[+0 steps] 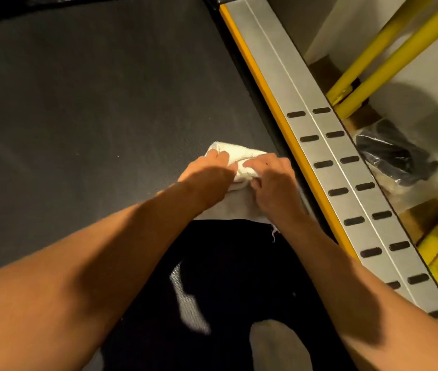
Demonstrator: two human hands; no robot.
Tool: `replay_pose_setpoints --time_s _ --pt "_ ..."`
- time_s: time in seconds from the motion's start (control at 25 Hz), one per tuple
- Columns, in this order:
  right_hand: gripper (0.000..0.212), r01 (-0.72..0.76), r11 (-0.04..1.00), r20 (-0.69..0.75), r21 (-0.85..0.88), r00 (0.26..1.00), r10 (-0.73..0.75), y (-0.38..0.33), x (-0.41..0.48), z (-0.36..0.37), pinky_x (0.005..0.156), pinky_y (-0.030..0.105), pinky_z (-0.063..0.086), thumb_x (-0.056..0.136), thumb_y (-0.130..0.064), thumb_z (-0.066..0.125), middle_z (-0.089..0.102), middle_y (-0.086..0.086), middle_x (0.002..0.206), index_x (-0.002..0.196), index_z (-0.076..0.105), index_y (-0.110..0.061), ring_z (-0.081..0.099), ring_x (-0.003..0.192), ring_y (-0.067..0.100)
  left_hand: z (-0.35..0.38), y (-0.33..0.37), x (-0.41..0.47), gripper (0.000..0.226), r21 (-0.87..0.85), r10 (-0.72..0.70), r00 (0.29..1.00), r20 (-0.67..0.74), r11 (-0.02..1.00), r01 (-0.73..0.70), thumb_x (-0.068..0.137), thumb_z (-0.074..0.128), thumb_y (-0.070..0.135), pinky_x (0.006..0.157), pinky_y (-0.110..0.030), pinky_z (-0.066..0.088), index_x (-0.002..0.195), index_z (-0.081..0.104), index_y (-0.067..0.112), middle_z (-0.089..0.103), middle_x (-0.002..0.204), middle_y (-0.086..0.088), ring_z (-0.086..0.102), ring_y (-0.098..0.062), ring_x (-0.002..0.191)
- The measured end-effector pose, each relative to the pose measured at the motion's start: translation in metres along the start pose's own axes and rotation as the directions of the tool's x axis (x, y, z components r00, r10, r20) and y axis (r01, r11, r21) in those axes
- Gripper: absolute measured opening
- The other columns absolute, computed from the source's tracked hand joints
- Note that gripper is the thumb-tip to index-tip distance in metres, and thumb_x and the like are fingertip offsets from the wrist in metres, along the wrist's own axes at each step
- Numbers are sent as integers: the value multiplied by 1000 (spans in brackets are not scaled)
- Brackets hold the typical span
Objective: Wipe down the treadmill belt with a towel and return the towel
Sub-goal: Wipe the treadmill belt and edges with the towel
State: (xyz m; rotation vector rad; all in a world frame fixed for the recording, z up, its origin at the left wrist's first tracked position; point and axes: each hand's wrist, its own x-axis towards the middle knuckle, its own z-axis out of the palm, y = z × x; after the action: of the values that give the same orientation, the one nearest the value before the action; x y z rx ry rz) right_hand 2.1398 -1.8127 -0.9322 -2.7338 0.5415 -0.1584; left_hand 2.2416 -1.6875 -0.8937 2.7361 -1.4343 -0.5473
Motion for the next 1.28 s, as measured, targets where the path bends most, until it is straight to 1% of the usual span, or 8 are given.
replay_pose_setpoints --time_s 0.2,0.36,0.64,0.8,0.96,1.12,1.2,1.28 --pt "25 -83 992 2 100 997 83 36 -5 -10 91 28 44 92 -27 58 66 16 107 108 66 -9 62 98 28 22 61 -7 47 -91 54 998 -27 994 -56 97 42 17 100 -42 39 143 34 10 36 141 -14 35 -33 128" --pt "31 -88 996 -49 33 995 89 27 -7 -6 102 43 40 92 -27 55 57 15 123 118 59 -11 50 116 33 24 55 13 40 -35 -13 995 -94 999 9 94 45 17 90 -42 45 132 47 7 48 126 -16 45 -33 115" --pt "26 71 997 -59 30 996 -69 47 -40 -8 89 44 48 90 -20 47 64 14 111 107 66 -13 58 102 35 55 50 -25 36 57 263 897 -355 964 -260 77 46 13 64 -35 49 103 68 2 62 88 -15 60 -32 77" --pt "18 187 980 75 -71 981 -181 22 8 8 82 41 52 91 -30 60 68 10 102 101 70 -18 61 91 31 30 28 -22 42 -25 -34 971 -238 999 29 84 46 5 77 -33 45 124 58 9 55 110 -13 53 -29 100" --pt "20 209 978 36 -4 977 -209 -9 -47 20 81 39 48 87 -18 54 66 8 100 100 69 -19 58 91 32 66 0 -70 35 102 206 912 -356 978 -181 71 57 2 67 -40 53 104 67 -1 64 90 -18 59 -35 77" --pt "22 124 987 -13 101 992 -124 -31 -37 19 75 39 51 84 -30 51 66 -1 88 85 71 -22 60 83 20 59 -6 -79 48 -61 -51 982 -182 997 40 82 61 9 83 -41 47 130 54 12 50 125 -17 50 -35 111" --pt "12 99 974 -14 202 995 -99 -56 -11 38 73 34 47 83 -26 53 59 -9 83 79 64 -30 55 78 10 56 -26 -73 43 -83 -193 950 -246 981 177 85 56 10 76 -36 41 128 51 14 46 125 -15 48 -33 108" --pt "28 183 983 -29 36 983 -182 -91 -15 60 79 37 45 82 -11 54 60 -1 96 100 65 -30 54 90 20 64 -59 -78 41 -143 -270 904 -331 962 234 85 55 10 71 -35 40 126 52 16 48 117 -17 48 -37 99"
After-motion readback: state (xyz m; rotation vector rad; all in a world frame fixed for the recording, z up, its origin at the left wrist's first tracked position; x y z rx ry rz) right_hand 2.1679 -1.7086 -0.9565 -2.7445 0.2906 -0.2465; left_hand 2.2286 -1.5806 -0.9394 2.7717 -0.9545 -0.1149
